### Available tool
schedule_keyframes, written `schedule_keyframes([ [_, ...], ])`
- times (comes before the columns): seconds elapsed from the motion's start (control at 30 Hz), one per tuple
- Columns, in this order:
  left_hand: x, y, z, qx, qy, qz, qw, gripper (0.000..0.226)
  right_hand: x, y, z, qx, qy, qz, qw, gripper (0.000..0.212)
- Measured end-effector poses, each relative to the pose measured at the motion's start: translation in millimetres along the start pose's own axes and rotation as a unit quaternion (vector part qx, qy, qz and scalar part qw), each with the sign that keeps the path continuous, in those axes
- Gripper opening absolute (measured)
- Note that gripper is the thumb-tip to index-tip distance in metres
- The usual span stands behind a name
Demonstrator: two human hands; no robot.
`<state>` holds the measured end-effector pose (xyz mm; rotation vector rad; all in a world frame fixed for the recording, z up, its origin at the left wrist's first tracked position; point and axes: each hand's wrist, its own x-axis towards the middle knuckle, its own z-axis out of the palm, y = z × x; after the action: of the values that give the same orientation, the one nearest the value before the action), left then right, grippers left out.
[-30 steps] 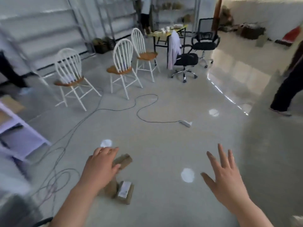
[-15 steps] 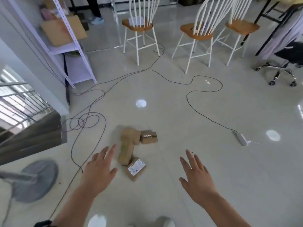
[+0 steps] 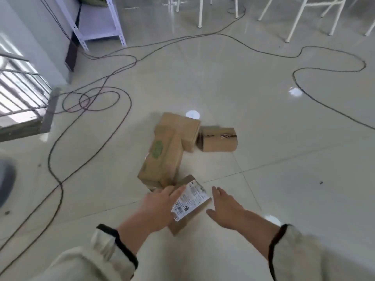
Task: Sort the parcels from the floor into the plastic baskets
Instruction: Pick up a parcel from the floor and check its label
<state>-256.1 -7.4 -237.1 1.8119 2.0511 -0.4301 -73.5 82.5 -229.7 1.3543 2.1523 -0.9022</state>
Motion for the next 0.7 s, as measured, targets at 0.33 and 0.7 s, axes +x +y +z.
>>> schedule_keyframes([
  [0.33,31,-25,45,-0.093,-0.04,-0.036,0.994,0.095,74,-7,11,0.161,-0.019,-0.005,0.987,0.036],
  [0.7,59,-20,37,-0.222,-0.005,-0.016,0.975,0.07,65,15,16,0.369,-0.211,0.129,0.896,0.035],
])
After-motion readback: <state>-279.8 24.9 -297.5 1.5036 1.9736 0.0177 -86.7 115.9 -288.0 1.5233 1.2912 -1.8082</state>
